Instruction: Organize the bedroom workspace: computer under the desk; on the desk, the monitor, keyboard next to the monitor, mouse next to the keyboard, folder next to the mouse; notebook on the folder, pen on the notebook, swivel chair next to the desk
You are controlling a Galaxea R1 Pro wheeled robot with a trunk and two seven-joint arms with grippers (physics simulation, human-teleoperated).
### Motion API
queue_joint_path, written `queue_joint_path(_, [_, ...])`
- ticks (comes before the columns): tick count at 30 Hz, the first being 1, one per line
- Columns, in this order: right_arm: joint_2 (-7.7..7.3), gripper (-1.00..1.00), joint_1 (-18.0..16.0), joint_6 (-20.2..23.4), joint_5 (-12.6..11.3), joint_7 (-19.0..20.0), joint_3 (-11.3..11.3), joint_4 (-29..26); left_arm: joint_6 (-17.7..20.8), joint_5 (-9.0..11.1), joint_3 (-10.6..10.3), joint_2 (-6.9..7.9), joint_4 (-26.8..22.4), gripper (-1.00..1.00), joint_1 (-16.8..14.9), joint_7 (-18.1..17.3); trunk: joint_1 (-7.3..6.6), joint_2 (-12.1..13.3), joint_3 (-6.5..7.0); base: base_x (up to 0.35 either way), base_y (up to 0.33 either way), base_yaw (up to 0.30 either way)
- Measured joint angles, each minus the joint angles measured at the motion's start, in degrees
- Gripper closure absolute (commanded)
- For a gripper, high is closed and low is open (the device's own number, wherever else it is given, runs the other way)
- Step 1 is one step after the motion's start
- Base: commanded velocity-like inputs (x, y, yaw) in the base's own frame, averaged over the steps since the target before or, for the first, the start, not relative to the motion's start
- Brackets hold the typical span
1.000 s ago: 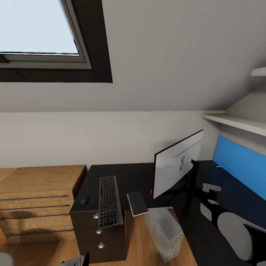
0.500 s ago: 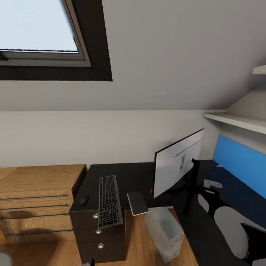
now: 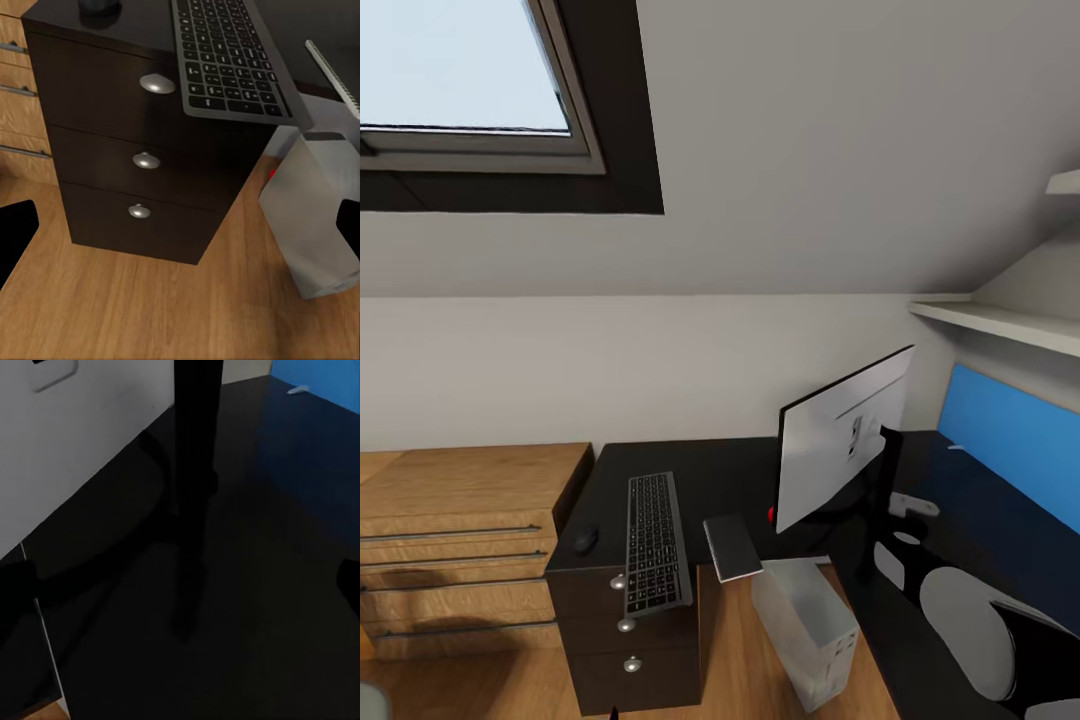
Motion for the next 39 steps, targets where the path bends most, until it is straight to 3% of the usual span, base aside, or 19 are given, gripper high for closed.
queue_joint_path(10, [0.24,-1.00,0.19,-8.91,0.32,0.26,-0.08,0.48,-0.04,0.00,0.01,0.06,-0.08,-1.00,0.00,0.00,2.20,-4.02,-1.80,0.000,0.000,0.000])
queue_joint_path(39, [0.32,-1.00,0.19,-10.70,0.30,0.34,-0.15,0.33,0.04,0.15,-0.05,-0.05,0.00,-1.00,0.00,0.00,8.57,-15.66,-7.02,0.000,0.000,0.000])
